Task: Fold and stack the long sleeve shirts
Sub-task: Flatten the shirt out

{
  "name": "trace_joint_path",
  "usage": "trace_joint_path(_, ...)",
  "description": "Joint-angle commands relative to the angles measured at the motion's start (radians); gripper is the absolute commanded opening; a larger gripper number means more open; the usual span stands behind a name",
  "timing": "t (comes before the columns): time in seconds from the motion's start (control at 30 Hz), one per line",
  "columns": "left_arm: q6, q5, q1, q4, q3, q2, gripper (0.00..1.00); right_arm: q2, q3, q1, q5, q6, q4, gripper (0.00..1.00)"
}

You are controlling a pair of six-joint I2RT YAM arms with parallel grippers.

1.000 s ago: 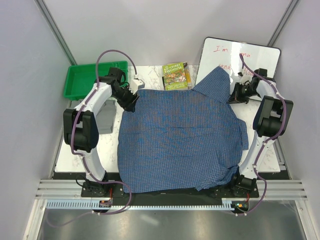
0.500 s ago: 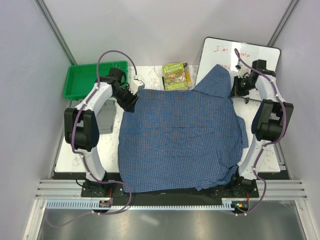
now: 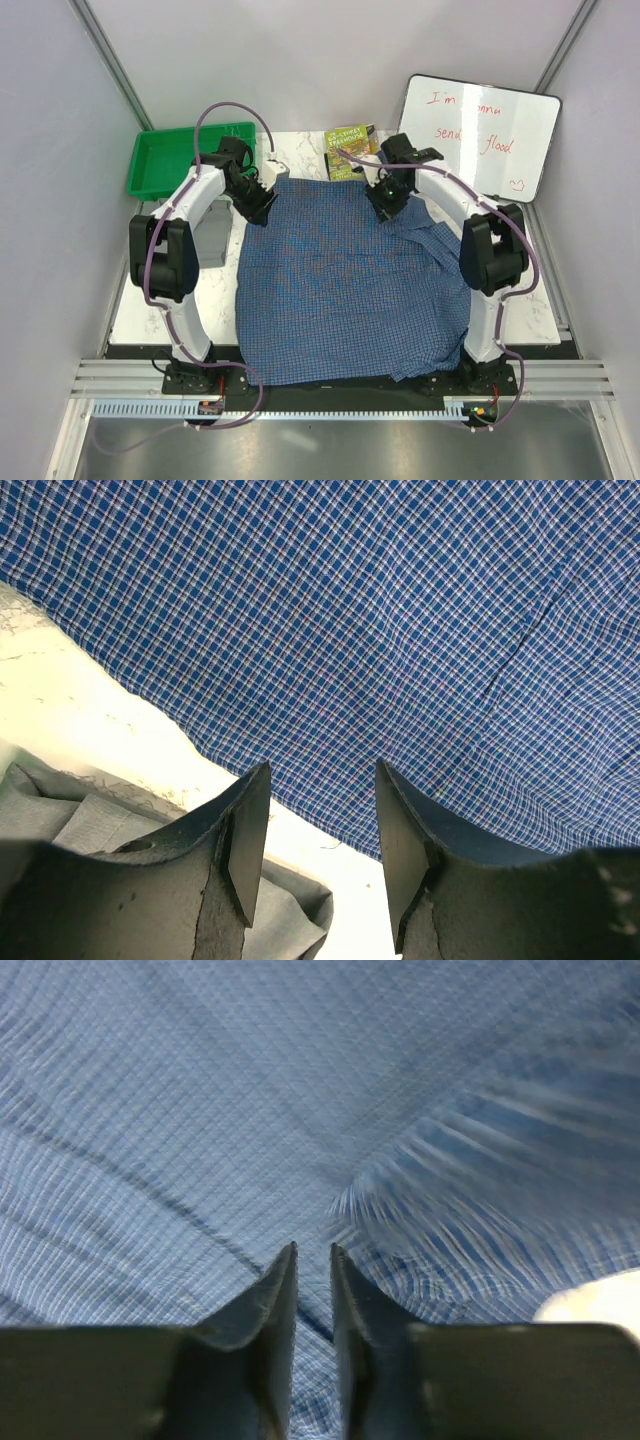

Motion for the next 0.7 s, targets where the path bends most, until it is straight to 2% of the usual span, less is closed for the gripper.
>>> trace_joint_path(0.0, -0.026, -0.002, -0.001, -0.002, 0.007, -0.002, 0.53, -0.005, 0.082, -0.007, -0.041, -0.051, -0.091, 0.35)
trace_joint_path(0.03, -0.028, -0.004, -0.001, -0.004, 0.010, -0.001, 0.53, -0.002, 0.106, -0.023, -0.066, -0.051, -0.111, 0.42)
trace_joint_path(0.13, -0.031, -0.001, -0.001, -0.008, 0.020, -0.001, 0.53, -0.006, 0.188, -0.137, -0.187, -0.002, -0.145, 0.52)
trace_joint_path(0.17, -0.033, -0.001, -0.003, -0.010, 0.021, -0.002, 0.53, -0.005, 0.204, -0.212, -0.219, 0.016, -0.149, 0.53)
trace_joint_path(0.27, -0.039, 0.002, -0.001, -0.012, 0.020, -0.001, 0.53, 0.026, 0.215, -0.309, -0.265, 0.074, -0.143, 0.57)
trace_joint_path(0.4, -0.051, 0.007, -0.001, -0.012, 0.021, 0.008, 0.54, 0.136, 0.264, -0.313, -0.252, 0.116, -0.166, 0.59)
trace_joint_path(0.67, -0.053, 0.001, -0.001, -0.013, 0.026, -0.010, 0.53, 0.250, 0.268, -0.311, -0.258, 0.200, -0.133, 0.73)
